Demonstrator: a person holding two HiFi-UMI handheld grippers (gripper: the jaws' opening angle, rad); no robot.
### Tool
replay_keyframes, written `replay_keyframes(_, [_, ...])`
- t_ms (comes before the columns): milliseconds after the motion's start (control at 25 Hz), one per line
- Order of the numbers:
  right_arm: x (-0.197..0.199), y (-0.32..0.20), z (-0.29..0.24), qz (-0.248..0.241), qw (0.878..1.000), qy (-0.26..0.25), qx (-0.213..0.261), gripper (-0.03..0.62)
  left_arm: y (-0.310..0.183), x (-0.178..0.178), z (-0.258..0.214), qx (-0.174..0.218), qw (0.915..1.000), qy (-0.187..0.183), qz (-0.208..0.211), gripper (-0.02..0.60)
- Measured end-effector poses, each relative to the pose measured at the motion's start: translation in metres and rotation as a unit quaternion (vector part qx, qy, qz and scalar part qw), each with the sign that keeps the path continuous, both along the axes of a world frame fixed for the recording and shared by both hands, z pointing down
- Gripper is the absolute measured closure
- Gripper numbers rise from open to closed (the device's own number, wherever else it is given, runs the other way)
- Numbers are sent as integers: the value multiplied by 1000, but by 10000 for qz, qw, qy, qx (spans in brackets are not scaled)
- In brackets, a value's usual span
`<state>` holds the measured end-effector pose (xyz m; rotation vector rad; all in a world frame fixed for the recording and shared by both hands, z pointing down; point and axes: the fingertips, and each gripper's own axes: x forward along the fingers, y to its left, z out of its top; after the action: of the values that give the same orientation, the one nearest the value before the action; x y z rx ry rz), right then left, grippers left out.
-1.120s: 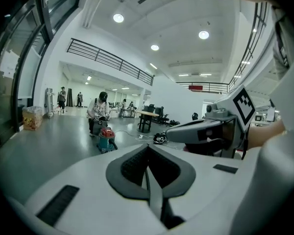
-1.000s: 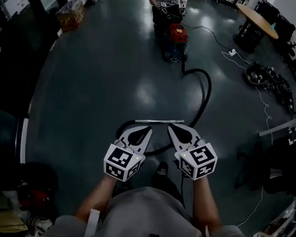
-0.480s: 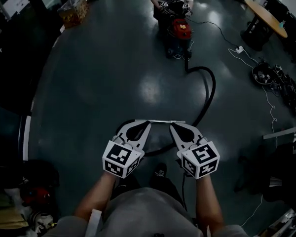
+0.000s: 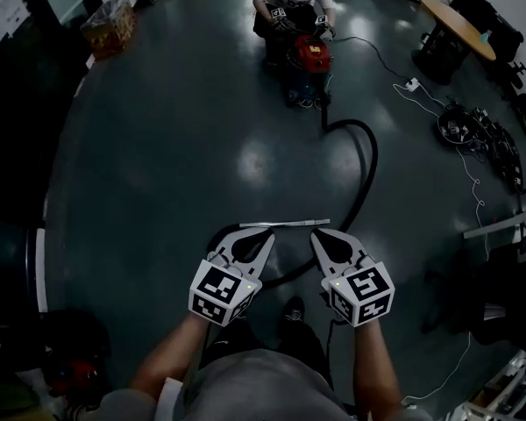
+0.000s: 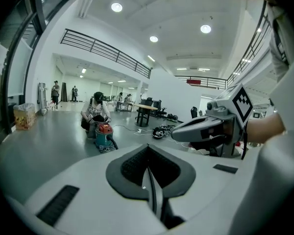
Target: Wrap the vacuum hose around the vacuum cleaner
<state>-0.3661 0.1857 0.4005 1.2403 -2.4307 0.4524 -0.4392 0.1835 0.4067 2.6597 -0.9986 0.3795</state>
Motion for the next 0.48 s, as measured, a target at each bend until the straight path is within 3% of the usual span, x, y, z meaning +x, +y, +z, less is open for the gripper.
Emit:
replay_keyframes(200, [11,-16,40,24,9993,277,-264,591,-19,-3,43,-256,9996,-140,41,574])
replay_keyframes(480, [33,-35,145,-232,9937,622,-905,591,-51,-2,143,-738,9968,-260,-148,574])
